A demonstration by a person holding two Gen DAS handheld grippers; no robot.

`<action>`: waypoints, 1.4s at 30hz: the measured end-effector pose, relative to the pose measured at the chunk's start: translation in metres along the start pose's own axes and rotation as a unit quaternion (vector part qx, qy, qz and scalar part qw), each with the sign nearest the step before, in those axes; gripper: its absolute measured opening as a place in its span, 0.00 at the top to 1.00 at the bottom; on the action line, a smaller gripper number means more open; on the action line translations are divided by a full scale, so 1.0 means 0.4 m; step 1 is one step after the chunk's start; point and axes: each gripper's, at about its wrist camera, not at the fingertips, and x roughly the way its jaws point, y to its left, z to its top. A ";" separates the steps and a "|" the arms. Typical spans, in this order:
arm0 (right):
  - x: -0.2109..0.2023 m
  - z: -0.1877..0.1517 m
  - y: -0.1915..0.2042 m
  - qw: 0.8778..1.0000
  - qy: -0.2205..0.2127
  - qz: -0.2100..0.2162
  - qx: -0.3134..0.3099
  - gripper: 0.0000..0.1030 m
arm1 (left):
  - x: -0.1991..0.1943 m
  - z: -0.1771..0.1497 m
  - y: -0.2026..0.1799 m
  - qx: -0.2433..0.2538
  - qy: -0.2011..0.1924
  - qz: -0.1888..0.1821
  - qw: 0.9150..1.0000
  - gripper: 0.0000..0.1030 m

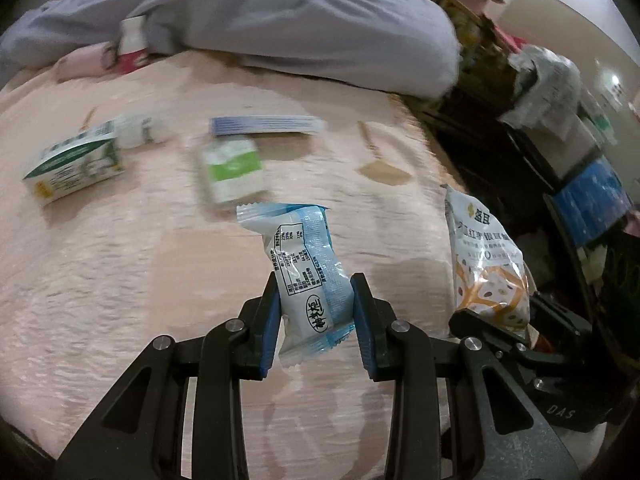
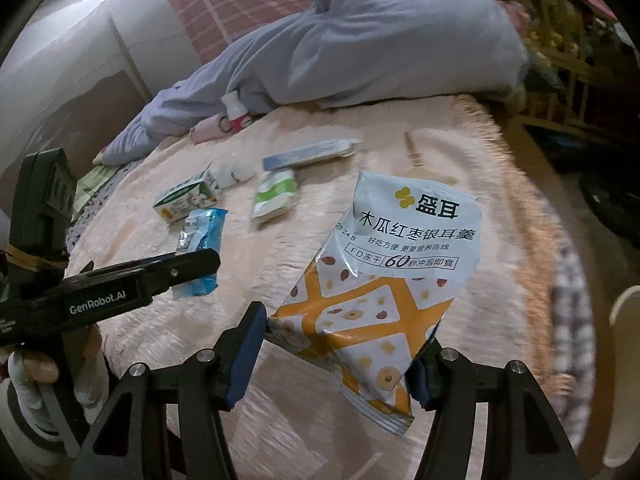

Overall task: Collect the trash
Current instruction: 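Carry the snack bag and blue wrapper to the bucket and release them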

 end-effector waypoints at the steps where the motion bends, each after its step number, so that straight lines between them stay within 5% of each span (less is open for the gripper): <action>1: -0.012 -0.003 -0.011 1.000 -0.002 -0.004 0.000 0.41 | 0.007 0.000 -0.027 0.008 0.002 -0.003 1.000 0.70; 25: -0.261 -0.126 -0.433 0.987 -0.028 -0.110 0.111 0.41 | 0.173 -0.010 -0.493 0.140 0.048 -0.075 0.986 0.70; 42: -0.334 -0.233 -0.748 0.952 -0.020 -0.203 0.230 0.38 | 0.360 0.001 -0.773 0.171 0.117 -0.160 0.965 0.70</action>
